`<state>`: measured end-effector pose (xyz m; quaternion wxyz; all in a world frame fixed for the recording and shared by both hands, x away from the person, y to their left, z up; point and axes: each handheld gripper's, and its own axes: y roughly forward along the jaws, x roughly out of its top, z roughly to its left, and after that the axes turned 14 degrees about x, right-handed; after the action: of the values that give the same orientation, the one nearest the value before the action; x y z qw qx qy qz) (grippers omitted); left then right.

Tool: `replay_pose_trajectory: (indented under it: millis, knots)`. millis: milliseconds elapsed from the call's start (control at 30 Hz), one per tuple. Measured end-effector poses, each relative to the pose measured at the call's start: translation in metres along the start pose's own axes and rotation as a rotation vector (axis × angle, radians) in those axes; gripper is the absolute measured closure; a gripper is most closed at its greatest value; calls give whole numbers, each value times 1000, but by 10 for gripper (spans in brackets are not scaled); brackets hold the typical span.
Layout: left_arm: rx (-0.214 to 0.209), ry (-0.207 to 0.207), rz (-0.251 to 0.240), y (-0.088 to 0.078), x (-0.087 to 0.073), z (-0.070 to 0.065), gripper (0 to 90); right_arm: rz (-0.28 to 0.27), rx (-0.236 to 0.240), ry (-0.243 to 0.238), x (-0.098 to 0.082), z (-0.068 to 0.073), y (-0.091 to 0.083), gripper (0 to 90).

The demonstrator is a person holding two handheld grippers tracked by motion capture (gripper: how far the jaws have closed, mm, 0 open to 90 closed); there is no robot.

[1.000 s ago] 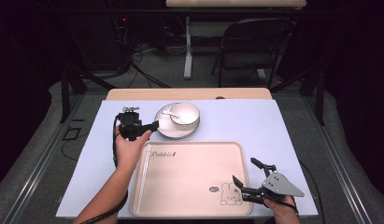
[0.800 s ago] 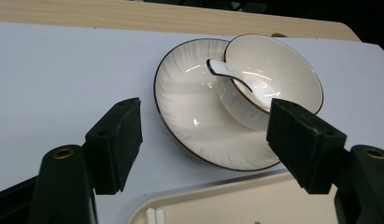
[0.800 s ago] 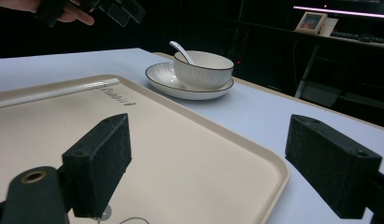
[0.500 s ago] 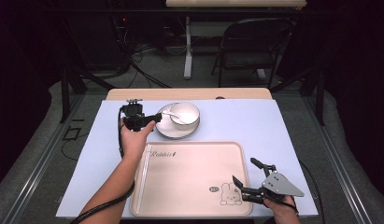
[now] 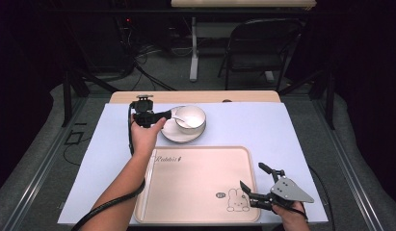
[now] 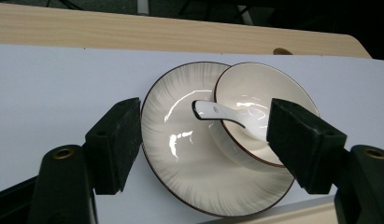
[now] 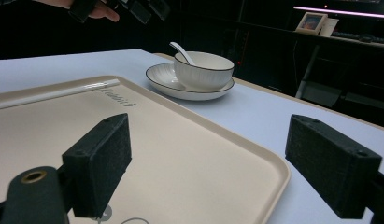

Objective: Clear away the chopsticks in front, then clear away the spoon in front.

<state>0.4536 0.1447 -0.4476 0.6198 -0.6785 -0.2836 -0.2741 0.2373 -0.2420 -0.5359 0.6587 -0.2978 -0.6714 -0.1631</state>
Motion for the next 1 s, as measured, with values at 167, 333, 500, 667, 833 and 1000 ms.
replay_pose_trajectory:
  millis: [167,333,500,667,833,1000]
  knots:
    - [-6,-17,-2,3,3,-3,268,0,1,2,0,0,0,140]
    - [2,-28,-8,8,5,-6,268,0,2,3,0,0,0,140]
    - [9,-32,-4,14,6,-10,268,-1,3,2,0,0,0,140]
    - [7,-46,3,20,6,-12,268,-2,3,3,0,0,0,140]
    - [-3,-60,11,27,4,-14,272,-4,5,2,0,0,0,139]
    - [-2,-72,29,37,0,-17,272,-4,6,2,0,0,0,140]
